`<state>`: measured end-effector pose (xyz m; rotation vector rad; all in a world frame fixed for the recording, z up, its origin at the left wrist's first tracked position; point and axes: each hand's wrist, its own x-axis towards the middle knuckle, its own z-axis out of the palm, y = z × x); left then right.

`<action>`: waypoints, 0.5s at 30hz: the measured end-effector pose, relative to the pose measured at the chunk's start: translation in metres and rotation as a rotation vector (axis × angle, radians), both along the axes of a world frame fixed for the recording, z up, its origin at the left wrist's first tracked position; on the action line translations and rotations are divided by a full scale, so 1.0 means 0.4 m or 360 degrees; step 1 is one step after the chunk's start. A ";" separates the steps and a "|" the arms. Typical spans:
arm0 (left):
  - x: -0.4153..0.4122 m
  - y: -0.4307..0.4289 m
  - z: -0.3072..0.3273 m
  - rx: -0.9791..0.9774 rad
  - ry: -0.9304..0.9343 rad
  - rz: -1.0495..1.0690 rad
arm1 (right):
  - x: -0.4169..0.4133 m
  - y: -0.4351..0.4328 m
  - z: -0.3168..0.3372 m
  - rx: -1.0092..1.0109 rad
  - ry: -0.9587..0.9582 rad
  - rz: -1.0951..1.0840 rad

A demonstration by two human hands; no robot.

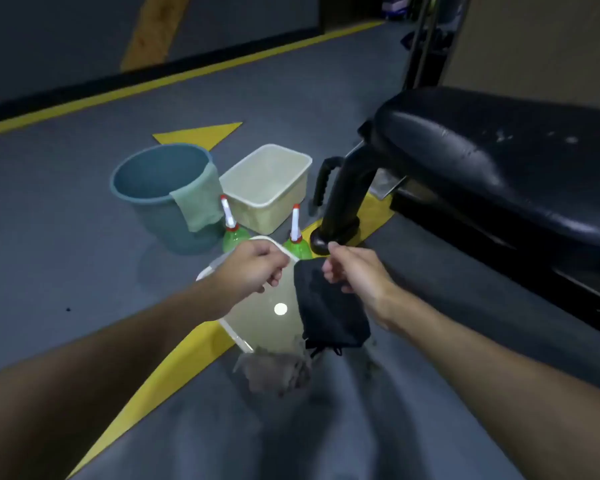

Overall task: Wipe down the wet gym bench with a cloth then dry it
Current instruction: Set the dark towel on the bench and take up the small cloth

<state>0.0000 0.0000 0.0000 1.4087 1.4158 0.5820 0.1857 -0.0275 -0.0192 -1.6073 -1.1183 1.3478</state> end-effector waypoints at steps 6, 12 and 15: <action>-0.041 -0.027 -0.207 0.0183 0.0532 -0.0607 | 0.000 -0.008 -0.187 0.0181 -0.0222 -0.0175; -0.031 -0.079 -0.265 0.0219 0.1527 -0.1291 | 0.015 -0.027 -0.226 0.0002 -0.0845 -0.0240; -0.031 -0.087 -0.278 0.0272 0.1700 -0.1397 | 0.043 -0.022 -0.252 -0.0079 -0.0833 -0.0258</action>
